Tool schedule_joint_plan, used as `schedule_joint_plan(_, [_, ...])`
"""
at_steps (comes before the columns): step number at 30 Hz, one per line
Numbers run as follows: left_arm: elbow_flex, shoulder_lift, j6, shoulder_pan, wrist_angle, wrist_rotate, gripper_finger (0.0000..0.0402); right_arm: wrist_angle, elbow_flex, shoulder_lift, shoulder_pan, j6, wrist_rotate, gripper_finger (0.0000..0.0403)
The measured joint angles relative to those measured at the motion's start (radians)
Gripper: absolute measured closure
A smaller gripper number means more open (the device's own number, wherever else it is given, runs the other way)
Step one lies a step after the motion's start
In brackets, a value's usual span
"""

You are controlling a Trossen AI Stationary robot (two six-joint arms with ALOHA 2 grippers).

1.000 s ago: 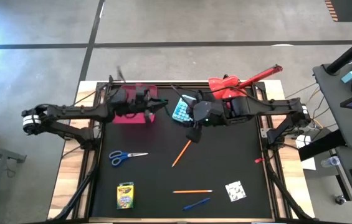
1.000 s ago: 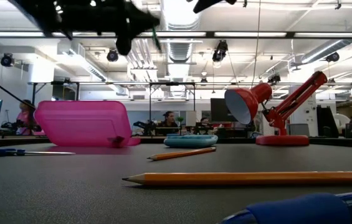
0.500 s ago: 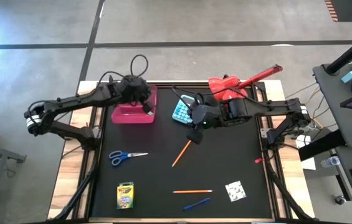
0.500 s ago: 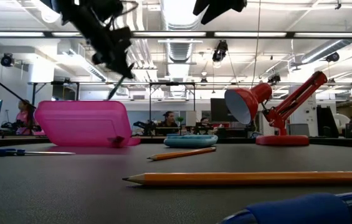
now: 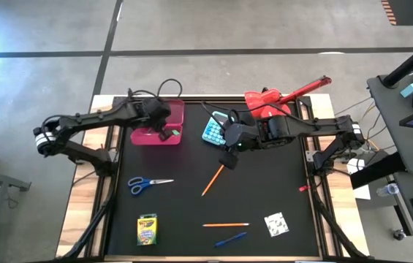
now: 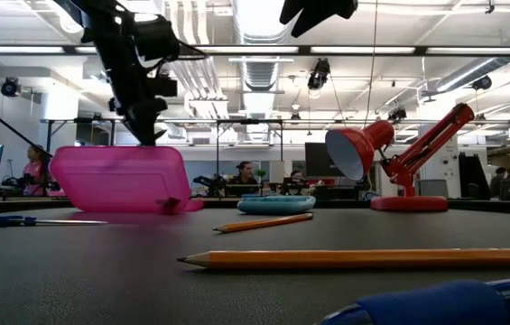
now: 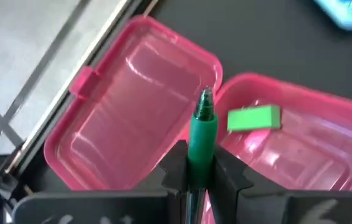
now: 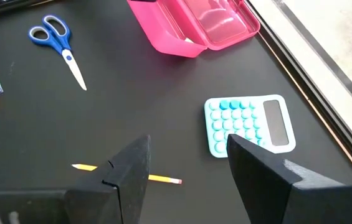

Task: Pack school essentials
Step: Put the green pen into the red supply box

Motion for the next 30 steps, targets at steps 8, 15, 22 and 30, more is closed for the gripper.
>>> schedule_joint_plan(8, [-0.026, 0.057, -0.001, -0.036, -0.054, 0.065, 0.0381, 0.0, -0.002, 0.0, 0.0, 0.0, 0.0, 0.02])
schedule_joint_plan(15, [-0.063, 0.092, -0.001, -0.046, -0.052, 0.124, 0.0374, 0.0, -0.002, 0.001, 0.0, 0.0, 0.001, 0.02])
schedule_joint_plan(22, [-0.064, 0.118, -0.001, -0.046, -0.05, 0.178, 0.0372, 0.0, -0.002, 0.001, 0.0, 0.0, 0.024, 0.02])
schedule_joint_plan(30, [-0.064, 0.147, -0.002, -0.046, -0.049, 0.181, 0.0357, 0.0, -0.002, 0.001, 0.0, 0.0, 0.025, 0.02])
